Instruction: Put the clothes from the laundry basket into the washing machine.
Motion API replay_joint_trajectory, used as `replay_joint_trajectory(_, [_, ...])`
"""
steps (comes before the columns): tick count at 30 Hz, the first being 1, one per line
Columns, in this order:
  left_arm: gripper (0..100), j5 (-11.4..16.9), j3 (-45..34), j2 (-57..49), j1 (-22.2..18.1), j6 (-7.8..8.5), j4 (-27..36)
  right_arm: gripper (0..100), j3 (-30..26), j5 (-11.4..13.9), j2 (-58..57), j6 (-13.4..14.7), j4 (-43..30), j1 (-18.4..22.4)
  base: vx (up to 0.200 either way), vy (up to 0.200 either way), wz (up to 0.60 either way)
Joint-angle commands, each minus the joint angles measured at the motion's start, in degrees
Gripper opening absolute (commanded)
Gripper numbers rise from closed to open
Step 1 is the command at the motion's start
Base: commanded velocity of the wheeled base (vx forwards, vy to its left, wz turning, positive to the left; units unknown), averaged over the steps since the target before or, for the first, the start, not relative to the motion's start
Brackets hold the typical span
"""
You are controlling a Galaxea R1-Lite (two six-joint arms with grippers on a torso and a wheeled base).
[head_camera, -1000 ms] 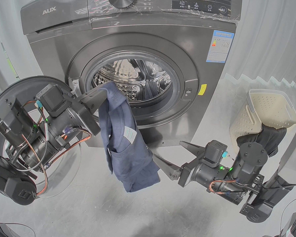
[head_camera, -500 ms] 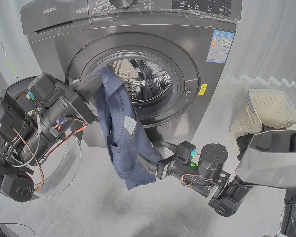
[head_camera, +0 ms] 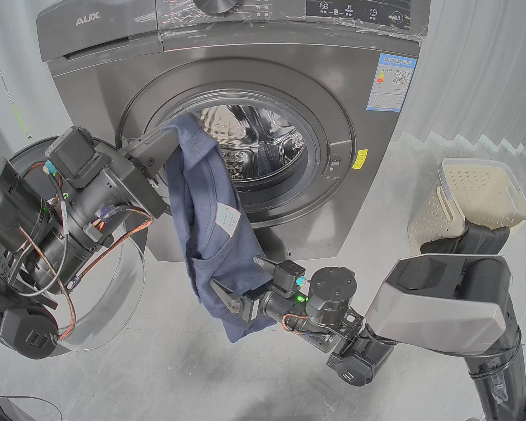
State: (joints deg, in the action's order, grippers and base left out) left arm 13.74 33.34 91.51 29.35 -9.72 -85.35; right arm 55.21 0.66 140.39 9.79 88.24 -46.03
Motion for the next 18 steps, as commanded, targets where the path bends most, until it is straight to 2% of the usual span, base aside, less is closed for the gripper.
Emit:
replay_joint_trajectory(1, [0, 0.2, -0.1, -0.5, 0.1, -0.04, 0.0, 100, 6.9, 0.0, 5.4, 0.0, 0.0, 0.2, 0.000, 0.000, 0.00])
replay_joint_trajectory(4, [0, 0.9, -0.2, -1.0, 0.1, -0.04, -0.1, 100, 9.7, -0.1, 6.8, 0.1, -0.1, 0.5, 0.000, 0.000, 0.00])
replay_joint_trajectory(6, [0, 2.1, -0.3, -2.2, 0.8, -1.01, 0.0, 100, 13.3, -0.4, 8.5, 0.2, -0.2, 0.9, 0.000, 0.000, 0.00])
replay_joint_trajectory(10, [0, 2.1, -0.2, -3.0, 1.2, -1.97, 0.0, 100, 15.2, -0.6, 9.6, 0.4, -0.3, 1.8, 0.000, 0.000, 0.00])
replay_joint_trajectory(15, [0, 2.2, -0.2, -3.0, 1.2, -2.15, 0.0, 100, 16.2, -0.7, 10.1, 0.4, -0.3, 2.4, 0.000, 0.000, 0.00])
replay_joint_trajectory(17, [0, 2.2, -0.1, -3.1, 1.2, -2.59, 0.0, 100, 17.3, -0.8, 10.1, 0.4, -0.3, 2.6, 0.000, 0.000, 0.00])
replay_joint_trajectory(18, [0, 2.2, 0.0, -3.3, 1.2, -3.38, 0.0, 100, 18.4, -0.9, 10.1, 0.4, -0.4, 2.7, 0.000, 0.000, 0.00])
